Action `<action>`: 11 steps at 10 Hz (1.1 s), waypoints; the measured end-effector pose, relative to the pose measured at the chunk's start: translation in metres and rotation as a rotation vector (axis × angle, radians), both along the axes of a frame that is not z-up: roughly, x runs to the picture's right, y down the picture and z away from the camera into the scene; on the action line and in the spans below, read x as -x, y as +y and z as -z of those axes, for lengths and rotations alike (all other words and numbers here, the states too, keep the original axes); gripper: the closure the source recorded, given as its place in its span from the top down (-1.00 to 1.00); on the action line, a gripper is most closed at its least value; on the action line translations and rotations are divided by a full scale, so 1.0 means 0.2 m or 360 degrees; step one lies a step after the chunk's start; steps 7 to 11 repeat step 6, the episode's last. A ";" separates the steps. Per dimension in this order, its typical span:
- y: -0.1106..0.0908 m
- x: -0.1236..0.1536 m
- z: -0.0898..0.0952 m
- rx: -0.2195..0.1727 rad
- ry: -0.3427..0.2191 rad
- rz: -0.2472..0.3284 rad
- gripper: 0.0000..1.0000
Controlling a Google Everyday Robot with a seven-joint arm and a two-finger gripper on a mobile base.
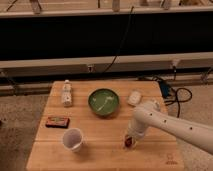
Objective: Drag the pepper across the table
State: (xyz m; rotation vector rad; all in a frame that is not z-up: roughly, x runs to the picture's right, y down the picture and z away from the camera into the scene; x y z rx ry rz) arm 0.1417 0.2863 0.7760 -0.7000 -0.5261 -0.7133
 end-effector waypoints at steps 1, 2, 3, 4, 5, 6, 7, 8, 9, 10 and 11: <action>-0.03 -0.03 -0.01 0.0001 0.0011 -0.0005 -0.96; -0.05 -0.04 -0.02 0.0000 0.0012 -0.0006 -0.96; -0.06 -0.06 -0.02 -0.0001 0.0016 -0.0005 -0.96; -0.07 -0.09 -0.02 -0.0006 0.0022 0.0000 -0.96; -0.09 -0.13 -0.03 -0.0014 0.0026 0.0005 -0.96; -0.10 -0.17 -0.03 -0.0017 0.0033 0.0009 -0.96; -0.10 -0.17 -0.03 -0.0017 0.0033 0.0009 -0.96; -0.10 -0.17 -0.03 -0.0017 0.0033 0.0009 -0.96; -0.10 -0.17 -0.03 -0.0017 0.0033 0.0009 -0.96; -0.10 -0.17 -0.03 -0.0017 0.0033 0.0009 -0.96; -0.10 -0.17 -0.03 -0.0017 0.0033 0.0009 -0.96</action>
